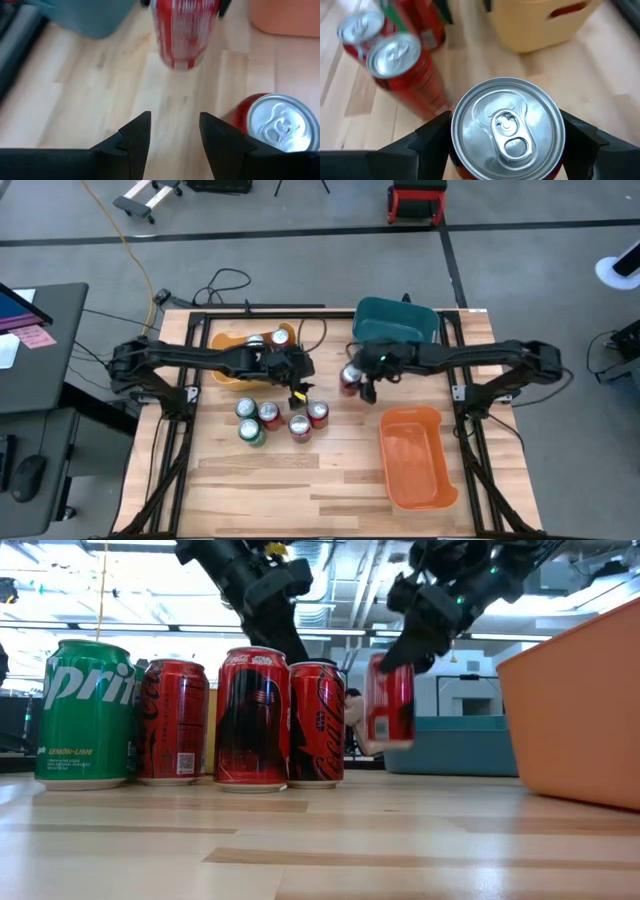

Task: Sort soda cans
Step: Put the top right red soda can into the blue bin

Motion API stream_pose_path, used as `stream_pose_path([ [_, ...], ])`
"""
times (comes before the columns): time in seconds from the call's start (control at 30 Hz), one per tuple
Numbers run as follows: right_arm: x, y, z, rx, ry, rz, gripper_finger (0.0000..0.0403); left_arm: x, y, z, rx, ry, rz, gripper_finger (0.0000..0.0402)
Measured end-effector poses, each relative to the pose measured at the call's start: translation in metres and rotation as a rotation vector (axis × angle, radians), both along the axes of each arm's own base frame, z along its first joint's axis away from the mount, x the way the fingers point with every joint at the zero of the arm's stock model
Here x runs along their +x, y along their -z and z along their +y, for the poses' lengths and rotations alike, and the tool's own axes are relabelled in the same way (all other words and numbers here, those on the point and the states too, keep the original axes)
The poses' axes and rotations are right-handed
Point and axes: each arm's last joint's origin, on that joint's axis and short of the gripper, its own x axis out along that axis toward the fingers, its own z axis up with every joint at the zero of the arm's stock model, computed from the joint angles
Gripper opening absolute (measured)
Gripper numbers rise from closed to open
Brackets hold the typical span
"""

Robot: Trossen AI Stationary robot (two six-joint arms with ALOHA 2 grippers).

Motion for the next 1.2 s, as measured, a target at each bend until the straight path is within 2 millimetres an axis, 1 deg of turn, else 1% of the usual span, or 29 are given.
stream_pose_path([
  [0.13,-0.017,-0.025,-0.011,-0.032,0.054,-0.087,0.0303,-0.016,-0.019,-0.004,0.034,-0.065,-0.02,0.0164],
  [0.23,-0.031,-0.043,-0.024,-0.074,0.117,-0.163,0.0302,-0.027,-0.028,-0.005,0.025,-0.088,-0.031,0.0164],
  [0.33,-0.045,-0.054,-0.037,-0.1,0.191,-0.205,0.0302,-0.033,-0.032,-0.005,0.009,-0.108,-0.026,0.0164],
  [0.47,-0.061,-0.067,-0.056,-0.141,0.293,-0.266,0.0302,-0.036,-0.03,-0.007,0.027,-0.127,0.011,0.0164],
  [0.57,-0.072,-0.069,-0.074,-0.166,0.385,-0.274,0.0302,-0.036,-0.026,-0.007,0.032,-0.141,0.038,0.0164],
  [0.73,-0.081,-0.057,-0.112,-0.162,0.543,-0.241,0.0302,-0.036,-0.018,-0.007,0.035,-0.145,0.046,0.0164],
  [0.9,-0.08,-0.03,-0.143,-0.102,0.628,-0.173,0.0303,-0.039,-0.01,-0.007,0.03,-0.15,0.077,0.0164],
  [1.03,-0.075,-0.01,-0.158,-0.079,0.652,-0.133,0.0304,-0.04,-0.009,-0.007,0.027,-0.153,0.081,0.0164],
  [1.2,-0.066,0.01,-0.168,-0.056,0.652,-0.102,0.0305,-0.04,-0.009,-0.007,0.027,-0.152,0.081,0.0164],
])
